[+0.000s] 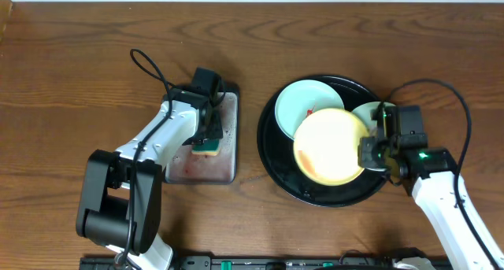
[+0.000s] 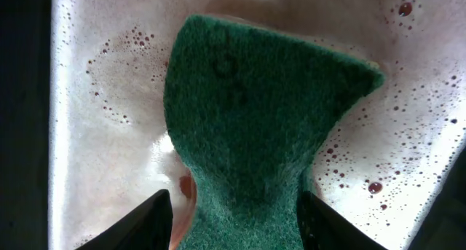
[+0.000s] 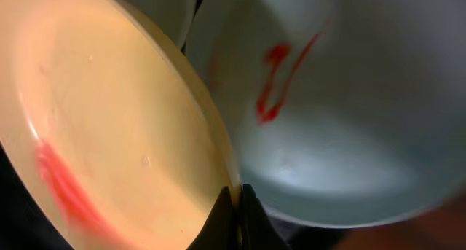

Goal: Clean dirty plates on tray and stack at the side
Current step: 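Lift the yellow plate off the black tray with the right gripper, then move the yellow plate right and lower it beside the black tray, then grasp the rim of the right pale green plate with the right gripper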

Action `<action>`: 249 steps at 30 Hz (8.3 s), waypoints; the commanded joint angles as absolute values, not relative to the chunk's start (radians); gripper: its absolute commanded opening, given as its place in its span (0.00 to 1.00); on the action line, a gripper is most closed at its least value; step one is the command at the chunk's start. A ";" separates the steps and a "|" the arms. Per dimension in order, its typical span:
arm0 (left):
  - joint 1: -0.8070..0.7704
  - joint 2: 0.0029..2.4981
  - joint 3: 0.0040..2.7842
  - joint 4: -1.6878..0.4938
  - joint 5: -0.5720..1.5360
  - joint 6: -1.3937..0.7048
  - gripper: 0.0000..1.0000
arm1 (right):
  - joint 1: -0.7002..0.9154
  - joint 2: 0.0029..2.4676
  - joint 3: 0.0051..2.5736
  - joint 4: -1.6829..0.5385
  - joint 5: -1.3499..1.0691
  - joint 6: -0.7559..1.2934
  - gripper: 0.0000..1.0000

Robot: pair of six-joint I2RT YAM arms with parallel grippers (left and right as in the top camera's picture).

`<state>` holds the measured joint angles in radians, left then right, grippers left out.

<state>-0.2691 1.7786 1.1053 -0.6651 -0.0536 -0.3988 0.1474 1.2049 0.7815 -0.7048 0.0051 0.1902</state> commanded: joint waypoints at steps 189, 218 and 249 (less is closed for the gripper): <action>-0.265 1.784 1.100 -0.652 -0.056 -0.397 0.57 | 0.380 1.510 0.723 -0.542 -0.236 0.055 0.99; -0.265 1.784 1.099 -0.617 -0.056 -0.397 0.82 | 0.380 1.510 0.723 -0.542 -0.236 0.055 0.99; -0.265 1.784 1.099 -0.617 -0.056 -0.397 0.83 | 0.380 1.510 0.723 -0.542 -0.236 0.055 0.99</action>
